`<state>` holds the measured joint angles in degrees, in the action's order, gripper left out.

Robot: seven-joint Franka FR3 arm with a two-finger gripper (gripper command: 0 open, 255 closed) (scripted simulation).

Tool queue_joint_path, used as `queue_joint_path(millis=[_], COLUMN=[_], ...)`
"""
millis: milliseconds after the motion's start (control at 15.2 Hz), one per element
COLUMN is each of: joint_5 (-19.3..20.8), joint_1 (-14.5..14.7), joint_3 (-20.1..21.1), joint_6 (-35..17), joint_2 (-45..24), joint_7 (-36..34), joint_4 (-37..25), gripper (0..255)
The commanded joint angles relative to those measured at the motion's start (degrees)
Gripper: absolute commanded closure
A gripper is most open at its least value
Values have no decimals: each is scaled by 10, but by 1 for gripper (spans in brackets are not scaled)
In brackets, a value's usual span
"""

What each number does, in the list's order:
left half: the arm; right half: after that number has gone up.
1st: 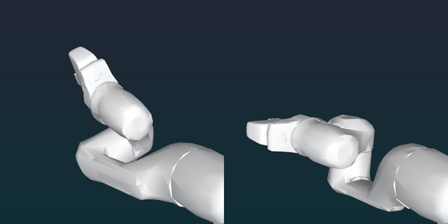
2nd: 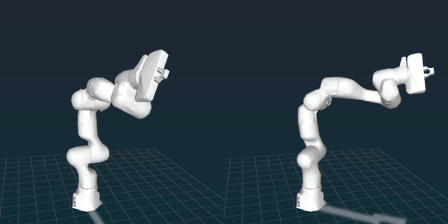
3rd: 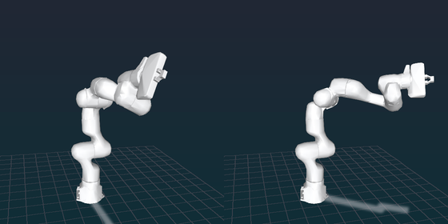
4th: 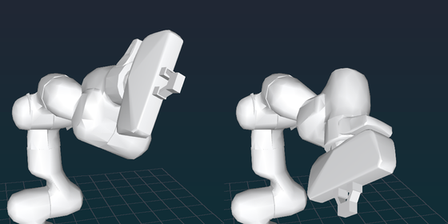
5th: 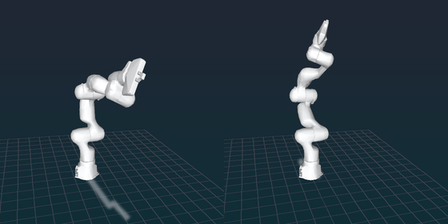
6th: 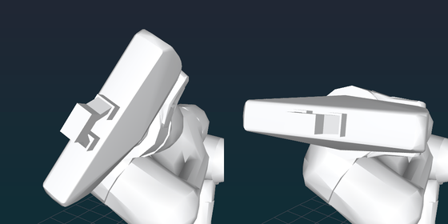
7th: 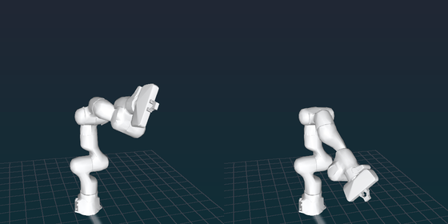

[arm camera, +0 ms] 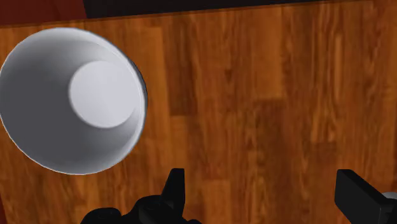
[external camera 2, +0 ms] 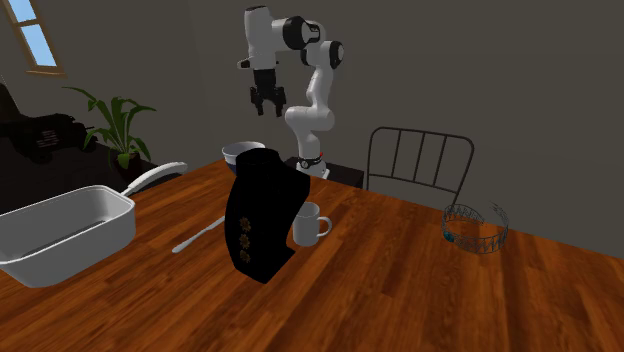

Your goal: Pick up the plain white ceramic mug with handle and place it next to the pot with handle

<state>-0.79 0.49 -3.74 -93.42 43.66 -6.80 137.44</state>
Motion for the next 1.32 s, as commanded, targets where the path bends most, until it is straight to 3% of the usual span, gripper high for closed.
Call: queue_joint_path(millis=[0,594,1254], joint_5=[0,-26,-24], joint_1=[0,41,75], joint_3=[0,49,102], joint_6=[0,-166,-319], joint_2=[0,-127,-306], joint_7=[0,-15,-38], joint_4=[0,7,-54], gripper=[0,0,0])
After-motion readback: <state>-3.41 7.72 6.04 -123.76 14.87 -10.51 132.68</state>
